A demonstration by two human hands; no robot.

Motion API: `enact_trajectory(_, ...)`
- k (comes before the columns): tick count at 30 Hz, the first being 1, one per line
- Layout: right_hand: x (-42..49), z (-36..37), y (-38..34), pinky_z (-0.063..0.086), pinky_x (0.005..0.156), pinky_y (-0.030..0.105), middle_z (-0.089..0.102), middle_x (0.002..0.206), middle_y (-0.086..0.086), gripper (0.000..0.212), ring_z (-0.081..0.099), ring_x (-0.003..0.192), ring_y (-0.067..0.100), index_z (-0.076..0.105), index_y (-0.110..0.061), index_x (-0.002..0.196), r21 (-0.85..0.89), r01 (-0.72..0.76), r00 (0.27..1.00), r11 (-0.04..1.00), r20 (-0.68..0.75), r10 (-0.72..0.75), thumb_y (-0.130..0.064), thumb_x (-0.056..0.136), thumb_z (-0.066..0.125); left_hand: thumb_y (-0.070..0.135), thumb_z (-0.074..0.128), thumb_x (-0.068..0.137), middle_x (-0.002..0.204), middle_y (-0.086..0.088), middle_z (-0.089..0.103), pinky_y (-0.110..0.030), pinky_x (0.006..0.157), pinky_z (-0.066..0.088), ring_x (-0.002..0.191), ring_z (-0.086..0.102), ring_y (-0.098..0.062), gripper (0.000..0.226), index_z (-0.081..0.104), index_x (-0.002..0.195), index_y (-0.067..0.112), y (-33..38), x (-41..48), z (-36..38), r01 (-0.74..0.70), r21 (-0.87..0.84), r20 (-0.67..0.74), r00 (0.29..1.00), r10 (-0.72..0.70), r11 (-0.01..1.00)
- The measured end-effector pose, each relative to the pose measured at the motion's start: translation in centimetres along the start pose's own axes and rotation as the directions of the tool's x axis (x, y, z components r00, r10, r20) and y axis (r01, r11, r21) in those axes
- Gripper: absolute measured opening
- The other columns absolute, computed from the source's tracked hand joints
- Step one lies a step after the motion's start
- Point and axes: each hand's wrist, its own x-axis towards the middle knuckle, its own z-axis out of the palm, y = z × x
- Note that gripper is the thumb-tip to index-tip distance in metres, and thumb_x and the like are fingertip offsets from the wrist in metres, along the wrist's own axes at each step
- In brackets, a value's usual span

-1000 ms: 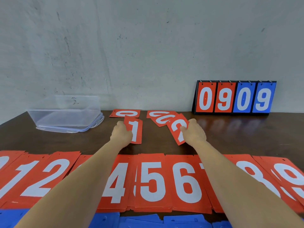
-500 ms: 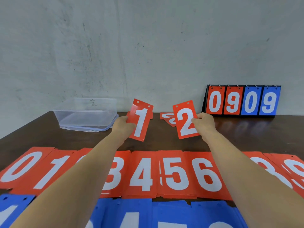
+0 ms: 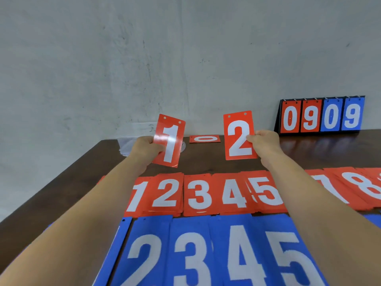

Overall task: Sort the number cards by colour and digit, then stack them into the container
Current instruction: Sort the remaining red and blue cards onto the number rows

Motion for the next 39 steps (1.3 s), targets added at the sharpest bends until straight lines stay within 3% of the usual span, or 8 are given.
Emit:
enact_trajectory(3,-2.5,1.3,-1.1,0.049,0.064,0.024,0.061,0.101,0.004,0.007,0.062,0.092,0.021,0.060,-0.013,0.096,0.042,-0.002,1.000,0.999,-0.001,0.002,-0.019,0.097,0.057,0.008,0.062,0.088,0.103,-0.022,0.070,-0.050,0.091,0.053,0.098,0.067,-0.038,0.009,0.066,0.085,0.016,-1.2,-0.9,-3.1,0.017,-0.014,-0.018,1.000,-0.017,1.000)
enact_trajectory(6,-4.8,2.8,-2.2,0.053,0.075,0.031,0.064,0.101,0.007,0.010,0.064,0.094,0.024,0.064,-0.009,0.097,0.066,-0.014,1.000,0.998,0.007,0.014,-0.017,0.096,0.059,0.009,0.063,0.087,0.094,-0.020,0.069,-0.043,0.082,0.052,0.088,0.066,-0.035,0.012,0.065,0.077,0.015,-2.2,-1.6,-5.7,0.041,-0.015,-0.033,0.999,-0.041,0.999)
enact_trajectory(8,-6.4,3.9,-2.8,0.053,0.070,0.029,0.066,0.102,0.007,0.010,0.065,0.091,0.023,0.062,-0.013,0.087,0.072,-0.010,1.000,0.997,0.029,0.008,-0.018,0.095,0.060,0.011,0.065,0.088,0.098,-0.017,0.070,-0.043,0.088,0.052,0.091,0.066,-0.034,0.005,0.068,0.085,0.012,-2.9,-2.2,-7.3,0.049,-0.035,-0.042,0.998,-0.051,0.998)
enact_trajectory(11,-8.8,5.6,-3.4,0.049,0.061,0.023,0.067,0.106,0.006,0.006,0.067,0.095,0.023,0.061,-0.013,0.091,0.060,-0.009,0.998,0.998,0.064,0.005,-0.019,0.094,0.062,0.017,0.065,0.091,0.105,-0.011,0.071,-0.049,0.092,0.053,0.094,0.069,-0.032,0.021,0.067,0.110,0.008,-4.1,-3.0,-9.3,0.111,-0.069,-0.030,0.993,-0.113,0.991)
enact_trajectory(15,-11.3,7.4,-3.3,0.046,0.055,0.021,0.070,0.106,0.009,0.002,0.064,0.082,0.018,0.064,-0.010,0.089,0.058,-0.034,0.989,0.998,0.143,0.026,-0.010,0.091,0.064,0.013,0.069,0.088,0.097,-0.013,0.072,-0.050,0.090,0.054,0.089,0.070,-0.031,0.017,0.067,0.104,0.007,-6.2,-4.0,-10.9,0.169,-0.053,0.011,0.986,-0.169,0.984)
enact_trajectory(22,-13.6,9.3,-2.5,0.057,0.084,0.039,0.071,0.107,0.012,0.007,0.069,0.094,0.025,0.064,-0.013,0.089,0.039,-0.092,0.981,0.995,0.177,0.084,-0.009,0.086,0.070,0.018,0.071,0.087,0.104,-0.007,0.069,-0.046,0.097,0.050,0.100,0.065,-0.027,0.014,0.065,0.098,0.010,-8.8,-4.6,-10.8,0.236,0.008,0.071,0.969,-0.236,0.972)
enact_trajectory(26,-14.5,10.1,-2.7,0.057,0.086,0.040,0.069,0.112,0.010,0.031,0.068,0.100,0.025,0.064,-0.008,0.112,-0.030,-0.105,0.973,0.994,0.203,0.109,-0.010,0.083,0.074,0.018,0.070,0.088,0.103,-0.005,0.067,-0.038,0.090,0.051,0.097,0.064,-0.023,0.017,0.063,0.102,0.011,-8.9,-4.5,-10.5,0.241,0.011,0.093,0.966,-0.241,0.970)
enact_trajectory(39,-14.9,11.2,-1.9,0.057,0.087,0.040,0.068,0.115,0.011,0.029,0.068,0.102,0.026,0.064,-0.010,0.111,-0.093,-0.108,0.975,0.990,0.186,0.124,-0.010,0.083,0.074,0.004,0.061,0.091,0.103,-0.012,0.070,-0.036,0.079,0.057,0.093,0.068,-0.024,0.010,0.065,0.100,0.004,-9.7,-4.3,-10.2,0.246,-0.074,0.165,0.959,-0.231,0.966)
